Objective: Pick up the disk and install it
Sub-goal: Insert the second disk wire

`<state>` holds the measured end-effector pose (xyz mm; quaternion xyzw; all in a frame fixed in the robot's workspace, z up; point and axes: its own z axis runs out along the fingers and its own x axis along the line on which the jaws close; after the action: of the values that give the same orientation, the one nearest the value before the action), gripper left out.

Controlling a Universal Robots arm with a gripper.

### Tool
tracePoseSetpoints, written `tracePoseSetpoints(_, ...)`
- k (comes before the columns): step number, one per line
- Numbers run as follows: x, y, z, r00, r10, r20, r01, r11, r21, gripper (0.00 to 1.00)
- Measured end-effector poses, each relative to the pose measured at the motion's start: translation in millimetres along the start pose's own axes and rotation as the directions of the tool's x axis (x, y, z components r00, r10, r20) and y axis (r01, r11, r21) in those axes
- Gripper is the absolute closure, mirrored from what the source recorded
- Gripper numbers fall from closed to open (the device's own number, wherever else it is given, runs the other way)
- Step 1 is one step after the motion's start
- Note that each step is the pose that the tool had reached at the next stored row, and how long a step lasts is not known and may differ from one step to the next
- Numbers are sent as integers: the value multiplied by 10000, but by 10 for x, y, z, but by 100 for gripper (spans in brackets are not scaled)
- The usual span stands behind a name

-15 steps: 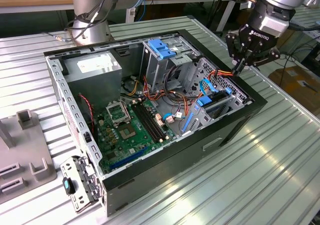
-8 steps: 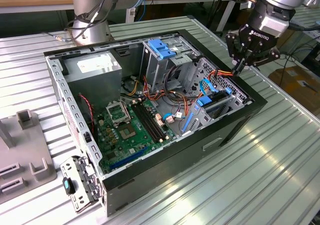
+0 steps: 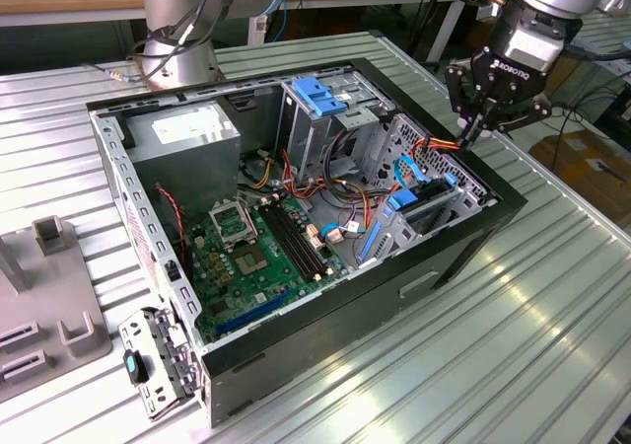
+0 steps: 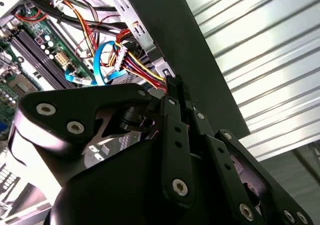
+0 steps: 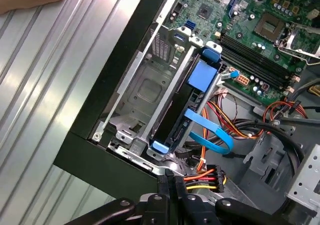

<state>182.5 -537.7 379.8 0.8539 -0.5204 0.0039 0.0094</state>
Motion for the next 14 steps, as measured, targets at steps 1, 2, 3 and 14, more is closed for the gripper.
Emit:
tracePoseSetpoints(1, 0, 0, 1, 9995, 304, 4, -304, 9995, -5, 84)
tracePoseSetpoints(2, 0, 0, 3, 9974, 718, 8, -718, 9974, -13, 84)
tracePoseSetpoints(3, 0, 0, 5, 9938, 1116, 12, -1116, 9938, -19, 84)
tracePoseSetpoints(14, 0, 0, 12, 9646, 2637, 26, -2637, 9646, -47, 84)
